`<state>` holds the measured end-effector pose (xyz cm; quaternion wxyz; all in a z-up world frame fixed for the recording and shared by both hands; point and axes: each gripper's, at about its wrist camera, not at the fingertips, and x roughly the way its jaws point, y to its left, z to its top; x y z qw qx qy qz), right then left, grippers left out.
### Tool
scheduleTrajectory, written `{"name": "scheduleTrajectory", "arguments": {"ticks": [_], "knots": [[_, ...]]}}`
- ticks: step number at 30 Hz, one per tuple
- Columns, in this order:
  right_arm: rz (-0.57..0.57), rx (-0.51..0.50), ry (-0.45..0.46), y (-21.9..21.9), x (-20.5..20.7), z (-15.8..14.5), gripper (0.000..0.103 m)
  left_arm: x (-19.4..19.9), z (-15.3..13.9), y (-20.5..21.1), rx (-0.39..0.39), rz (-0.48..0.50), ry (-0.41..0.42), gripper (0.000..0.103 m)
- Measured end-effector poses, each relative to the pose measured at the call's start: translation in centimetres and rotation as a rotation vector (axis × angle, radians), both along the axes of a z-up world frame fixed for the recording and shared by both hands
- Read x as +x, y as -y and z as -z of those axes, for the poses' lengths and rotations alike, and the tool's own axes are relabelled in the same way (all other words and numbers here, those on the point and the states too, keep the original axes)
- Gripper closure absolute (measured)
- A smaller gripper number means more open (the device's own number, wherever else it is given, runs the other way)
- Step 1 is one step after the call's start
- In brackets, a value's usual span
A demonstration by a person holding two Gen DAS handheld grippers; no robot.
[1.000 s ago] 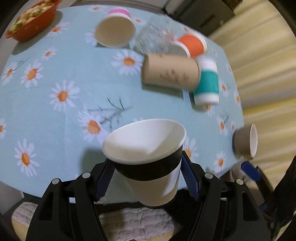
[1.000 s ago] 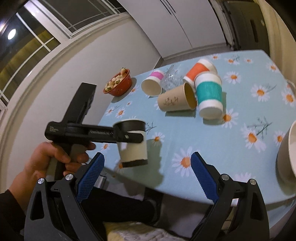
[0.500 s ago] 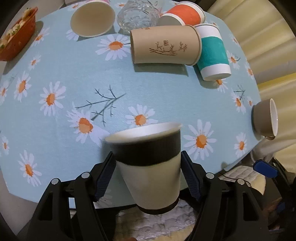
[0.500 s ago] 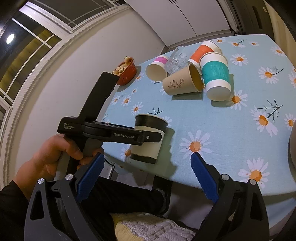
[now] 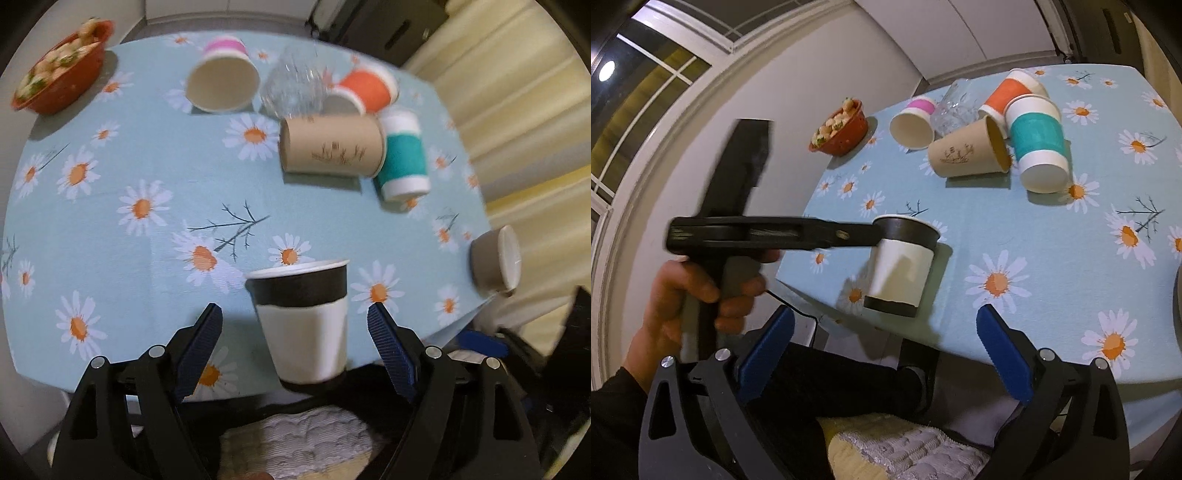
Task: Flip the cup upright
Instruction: 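Rotate the right gripper to turn the cup's rim upward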
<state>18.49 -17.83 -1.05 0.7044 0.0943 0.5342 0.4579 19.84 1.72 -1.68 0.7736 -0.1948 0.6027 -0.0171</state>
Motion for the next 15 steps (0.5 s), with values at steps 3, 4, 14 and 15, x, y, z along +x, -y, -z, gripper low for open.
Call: {"name": "scheduleTrajectory", "arguments": {"ticks": [3,4,14,15], "knots": [[-0.019,-0.027,-0.017,-1.2,0.4,0.2,0.005,-2.2,-0.9,-1.9,-0.047,-0.056,0.046,0.024],[-0.024,-0.038,-0.029,-1.7,0.7,0.4,0.005,-3.2,-1.1,-2.5,-0.06,-0.076,0.063,0.024],[-0.027,-0.221,-0.153,-7.8,3.2,3.0,0.005,-11.1,0.1,-6.3,-0.177,-0.234,0.203,0.024],[-0.028,-0.239,-0.154,-8.4,3.4,3.2,0.005,-11.9,0.5,-6.3,-0.182,-0.247,0.221,0.024]]}}
